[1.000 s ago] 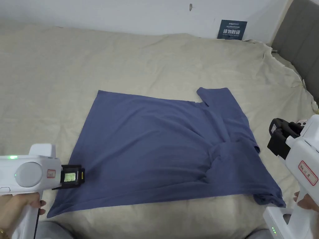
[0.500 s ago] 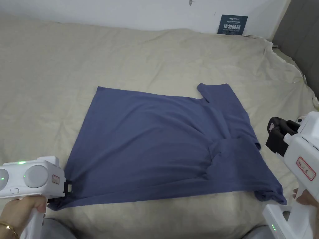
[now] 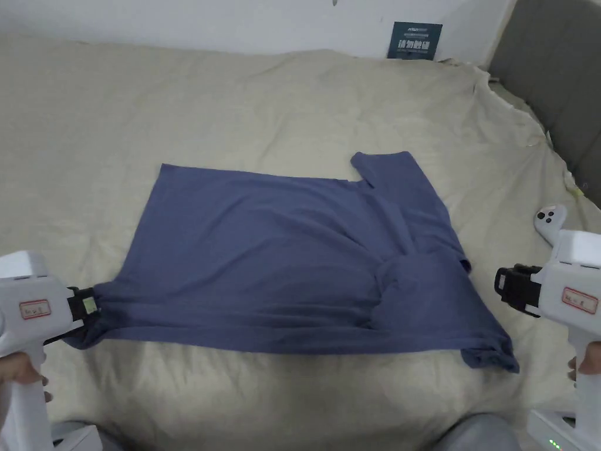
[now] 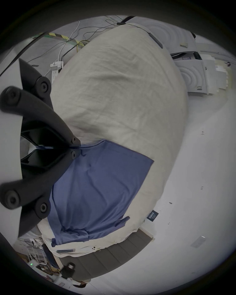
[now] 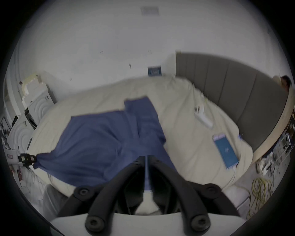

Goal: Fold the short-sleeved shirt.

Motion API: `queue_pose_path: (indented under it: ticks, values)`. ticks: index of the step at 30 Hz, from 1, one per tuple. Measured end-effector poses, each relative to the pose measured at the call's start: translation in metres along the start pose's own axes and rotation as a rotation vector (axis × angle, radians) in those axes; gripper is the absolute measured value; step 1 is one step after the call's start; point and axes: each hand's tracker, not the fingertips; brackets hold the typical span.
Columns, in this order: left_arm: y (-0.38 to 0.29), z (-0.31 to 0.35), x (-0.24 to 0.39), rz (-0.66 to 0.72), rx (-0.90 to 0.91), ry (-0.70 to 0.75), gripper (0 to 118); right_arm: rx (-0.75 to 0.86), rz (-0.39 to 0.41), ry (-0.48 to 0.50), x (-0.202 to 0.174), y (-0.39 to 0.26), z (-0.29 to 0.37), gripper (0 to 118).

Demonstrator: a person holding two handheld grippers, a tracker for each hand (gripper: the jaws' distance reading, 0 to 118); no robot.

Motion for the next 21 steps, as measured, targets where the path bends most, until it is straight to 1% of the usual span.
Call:
queue_pose_path:
  ticks: [1,2,3,4,5,6,9,10,11,12,14,15,16,17,19,21]
  values:
    - [0.000,0.000,0.001,-0.001,0.002,0.001,0,-0.052,0.024,-0.015,0.005,-0.003,-0.007,47]
    - [0.000,0.000,0.002,0.000,0.002,0.004,0,-0.110,0.054,-0.021,0.009,-0.007,-0.017,91]
    - [0.000,-0.002,0.003,0.002,0.002,0.004,0,-0.177,0.089,-0.052,0.011,-0.012,-0.027,108]
    - [-0.001,-0.003,0.004,0.002,0.002,0.002,0,-0.210,0.120,-0.083,0.012,-0.018,-0.034,109]
    - [-0.001,-0.004,0.005,0.001,-0.002,0.004,0,-0.208,0.141,-0.096,0.012,-0.025,-0.038,107]
    - [-0.002,-0.005,0.006,0.000,-0.005,0.008,0,-0.226,0.153,-0.112,0.013,-0.030,-0.044,107]
    - [-0.003,-0.010,0.006,-0.008,-0.021,0.031,0,-0.297,0.137,-0.149,0.025,-0.043,-0.066,106]
    - [-0.003,-0.010,0.005,-0.007,-0.021,0.034,0,-0.318,0.130,-0.168,0.027,-0.046,-0.072,100]
    - [-0.003,-0.011,0.006,-0.006,-0.021,0.035,0,-0.321,0.124,-0.176,0.027,-0.049,-0.075,88]
    - [-0.003,-0.011,0.005,-0.004,-0.022,0.035,0,-0.305,0.114,-0.168,0.028,-0.052,-0.077,73]
    - [-0.004,-0.012,0.005,-0.003,-0.026,0.039,0,-0.277,0.074,-0.143,0.033,-0.055,-0.082,37]
    - [-0.004,-0.014,0.005,-0.003,-0.027,0.042,0,-0.281,0.050,-0.112,0.034,-0.056,-0.084,31]
    - [-0.004,-0.014,0.006,-0.002,-0.027,0.044,0,-0.286,0.048,-0.093,0.034,-0.056,-0.086,31]
    - [-0.004,-0.015,0.006,-0.001,-0.028,0.048,0,-0.285,0.056,-0.095,0.032,-0.056,-0.086,13]
    - [-0.003,-0.016,0.006,0.001,-0.034,0.050,0,-0.290,0.083,-0.087,0.034,-0.053,-0.082,10]
    - [0.003,-0.018,0.007,-0.006,-0.055,0.063,0,-0.303,0.085,-0.054,0.039,-0.045,-0.076,9]
